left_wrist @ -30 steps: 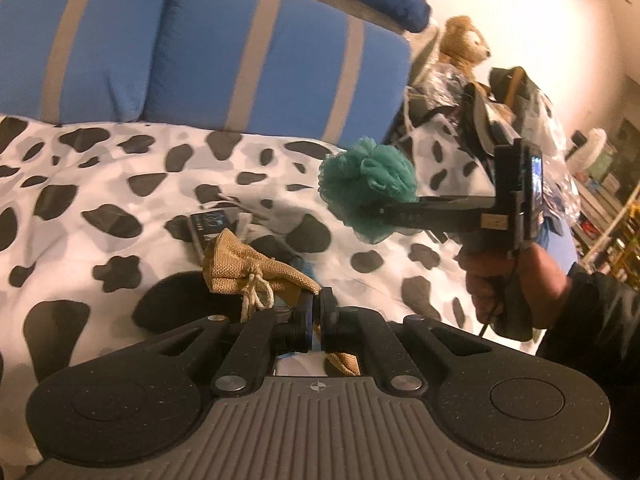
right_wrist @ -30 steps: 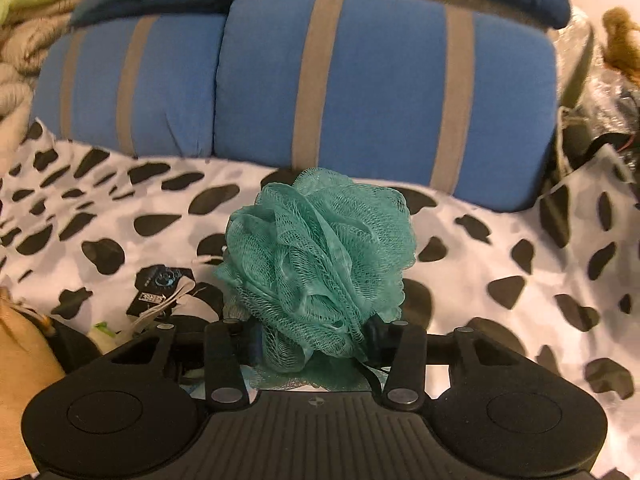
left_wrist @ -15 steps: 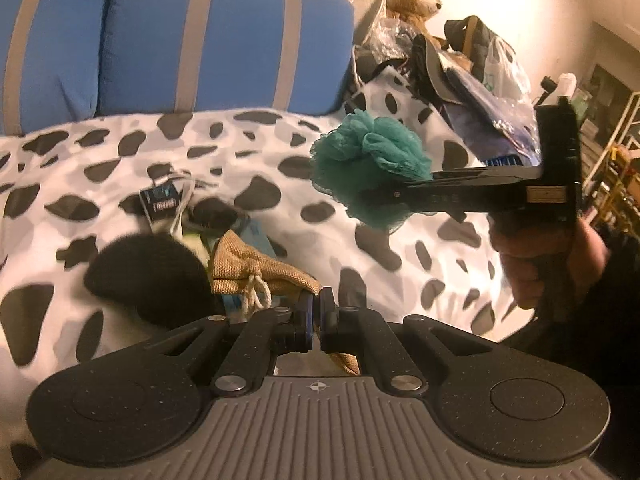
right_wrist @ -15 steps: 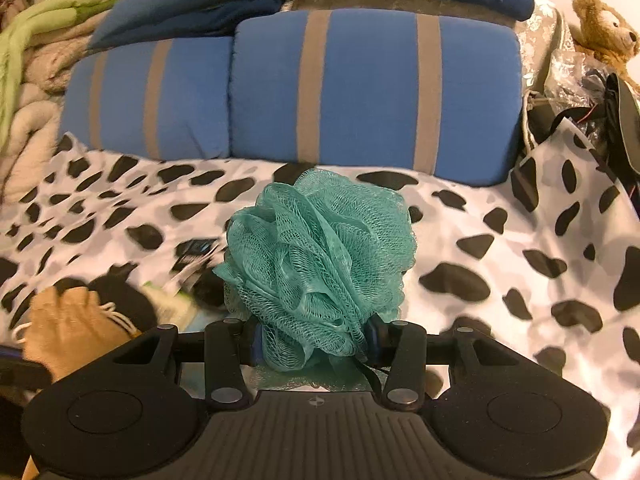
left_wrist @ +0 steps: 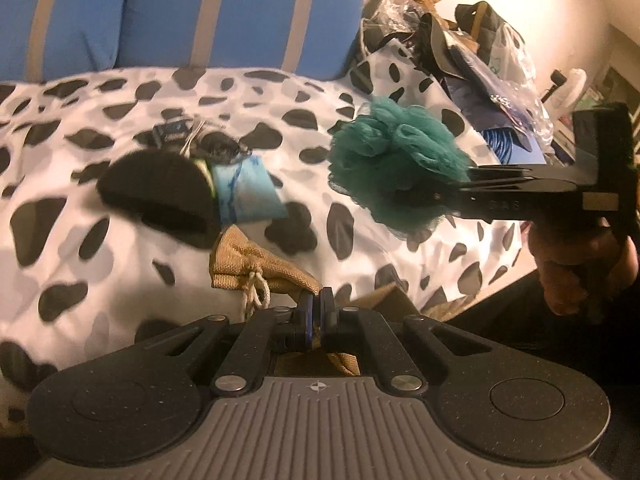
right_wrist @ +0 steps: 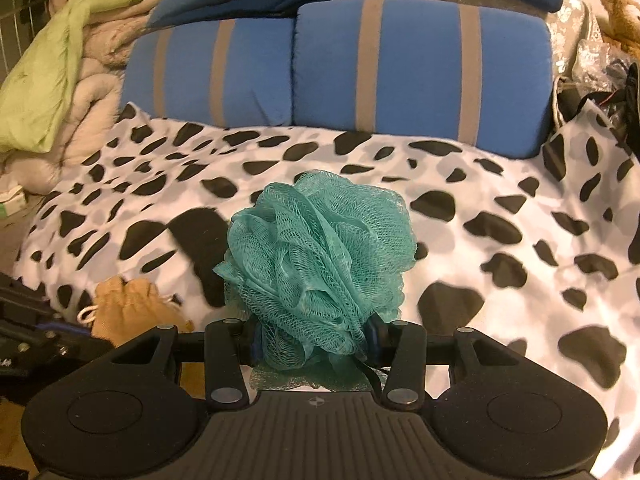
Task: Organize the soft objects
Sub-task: 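Carry the pouch and teal sponge with both grippers over the cardboard box, then open both grippers to drop the pouch and sponge into the box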
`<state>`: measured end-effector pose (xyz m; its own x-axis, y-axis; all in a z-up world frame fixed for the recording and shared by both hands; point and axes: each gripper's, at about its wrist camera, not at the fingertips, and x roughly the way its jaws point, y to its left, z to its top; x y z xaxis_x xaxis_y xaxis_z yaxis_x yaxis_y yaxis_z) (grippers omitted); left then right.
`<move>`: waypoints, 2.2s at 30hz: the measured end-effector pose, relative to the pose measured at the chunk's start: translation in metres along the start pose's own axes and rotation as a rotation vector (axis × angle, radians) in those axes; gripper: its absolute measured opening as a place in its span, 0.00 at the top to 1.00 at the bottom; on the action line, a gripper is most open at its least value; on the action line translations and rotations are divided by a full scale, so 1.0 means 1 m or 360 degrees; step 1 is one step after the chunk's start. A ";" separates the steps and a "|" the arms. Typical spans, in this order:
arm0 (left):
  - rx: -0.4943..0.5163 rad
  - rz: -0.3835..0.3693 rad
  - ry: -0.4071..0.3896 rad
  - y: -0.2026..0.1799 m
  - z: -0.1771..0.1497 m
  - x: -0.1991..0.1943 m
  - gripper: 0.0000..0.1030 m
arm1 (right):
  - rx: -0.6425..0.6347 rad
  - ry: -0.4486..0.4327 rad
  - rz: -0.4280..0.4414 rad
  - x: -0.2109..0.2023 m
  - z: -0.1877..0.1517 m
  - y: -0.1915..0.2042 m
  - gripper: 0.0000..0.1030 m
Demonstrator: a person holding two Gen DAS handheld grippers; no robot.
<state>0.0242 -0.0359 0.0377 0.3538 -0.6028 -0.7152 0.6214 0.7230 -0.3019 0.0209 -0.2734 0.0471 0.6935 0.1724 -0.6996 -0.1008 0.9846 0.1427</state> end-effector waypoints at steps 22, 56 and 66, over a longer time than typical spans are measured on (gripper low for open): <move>-0.0226 0.0261 0.0320 -0.005 -0.050 -0.005 0.95 | 0.0083 0.0426 0.0162 -0.036 -0.073 0.063 0.49; -0.0303 0.0409 0.0434 0.004 -0.053 0.002 0.52 | 0.0039 0.0619 0.0021 -0.013 -0.078 0.070 0.00; -0.0351 0.0447 0.0395 0.008 -0.051 0.000 0.52 | 0.0061 0.0642 -0.0012 -0.010 -0.079 0.067 0.00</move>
<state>-0.0069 -0.0125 0.0033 0.2922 -0.2926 -0.9105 0.3511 0.9184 -0.1825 -0.0488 -0.2072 0.0084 0.3574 0.1702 -0.9183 -0.0647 0.9854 0.1574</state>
